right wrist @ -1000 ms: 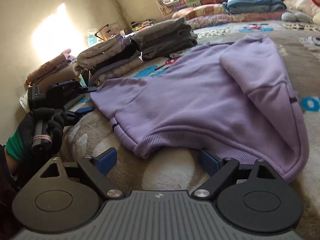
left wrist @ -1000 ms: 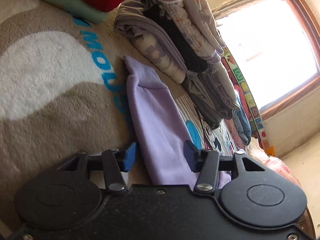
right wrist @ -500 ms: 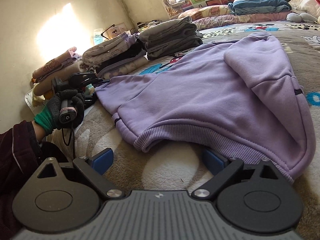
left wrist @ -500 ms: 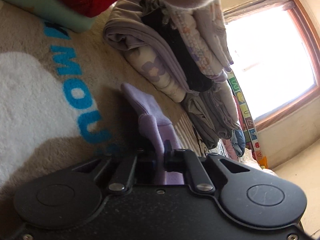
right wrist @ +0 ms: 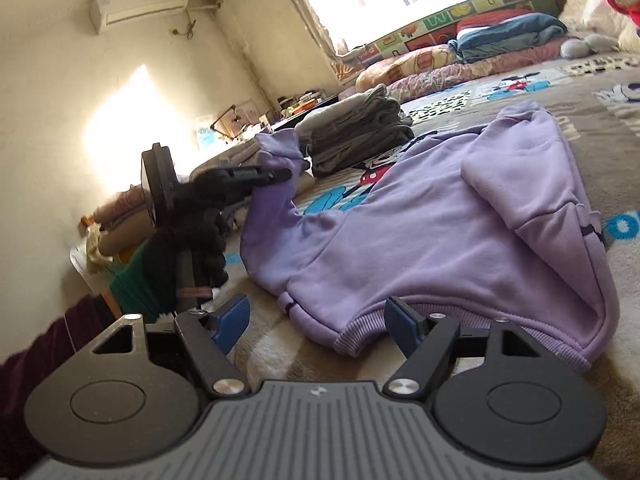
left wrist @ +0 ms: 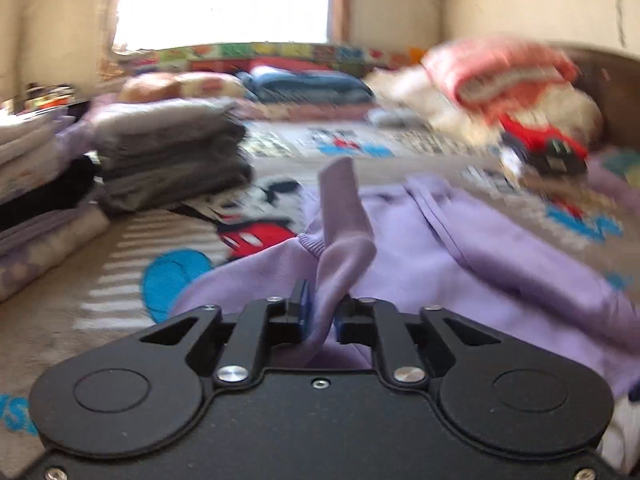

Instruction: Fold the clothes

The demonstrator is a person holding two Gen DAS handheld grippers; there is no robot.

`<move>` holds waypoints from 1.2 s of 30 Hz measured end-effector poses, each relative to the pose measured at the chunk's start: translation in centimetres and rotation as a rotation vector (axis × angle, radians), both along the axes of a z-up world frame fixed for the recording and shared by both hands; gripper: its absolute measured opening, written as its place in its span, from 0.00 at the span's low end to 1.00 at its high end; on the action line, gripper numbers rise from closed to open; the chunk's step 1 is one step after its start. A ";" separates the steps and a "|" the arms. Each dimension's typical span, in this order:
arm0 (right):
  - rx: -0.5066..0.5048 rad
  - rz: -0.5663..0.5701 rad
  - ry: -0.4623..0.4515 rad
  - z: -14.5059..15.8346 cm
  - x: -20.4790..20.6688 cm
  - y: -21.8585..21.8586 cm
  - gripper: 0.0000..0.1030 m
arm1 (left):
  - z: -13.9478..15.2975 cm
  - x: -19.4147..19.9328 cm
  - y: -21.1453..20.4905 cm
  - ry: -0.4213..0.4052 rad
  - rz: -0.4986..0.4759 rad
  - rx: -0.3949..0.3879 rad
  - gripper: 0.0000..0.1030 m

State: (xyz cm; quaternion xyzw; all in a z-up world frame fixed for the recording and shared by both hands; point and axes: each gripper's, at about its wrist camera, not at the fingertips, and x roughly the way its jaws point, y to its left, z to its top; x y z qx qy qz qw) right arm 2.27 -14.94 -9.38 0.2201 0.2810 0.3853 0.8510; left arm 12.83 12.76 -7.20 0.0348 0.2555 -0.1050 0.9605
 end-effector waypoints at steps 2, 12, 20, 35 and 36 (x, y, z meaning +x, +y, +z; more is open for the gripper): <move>0.068 -0.042 0.058 -0.2 1.0 -0.5 0.73 | -0.8 -0.9 -0.9 0.035 -0.103 -0.002 0.47; 0.201 -0.132 0.321 -1.7 8.1 3.9 0.74 | 2.3 -5.1 8.9 -0.126 0.159 -0.379 0.47; 0.243 -0.225 0.487 -3.3 13.1 9.8 0.80 | 1.9 -5.9 11.7 -0.123 0.227 -0.491 0.47; 0.339 -0.399 0.506 -4.5 15.3 14.9 0.56 | 1.7 -5.9 13.1 -0.135 0.215 -0.531 0.47; 0.349 -0.413 0.499 -4.7 15.5 14.9 0.53 | 1.6 -5.8 13.2 -0.133 0.215 -0.531 0.47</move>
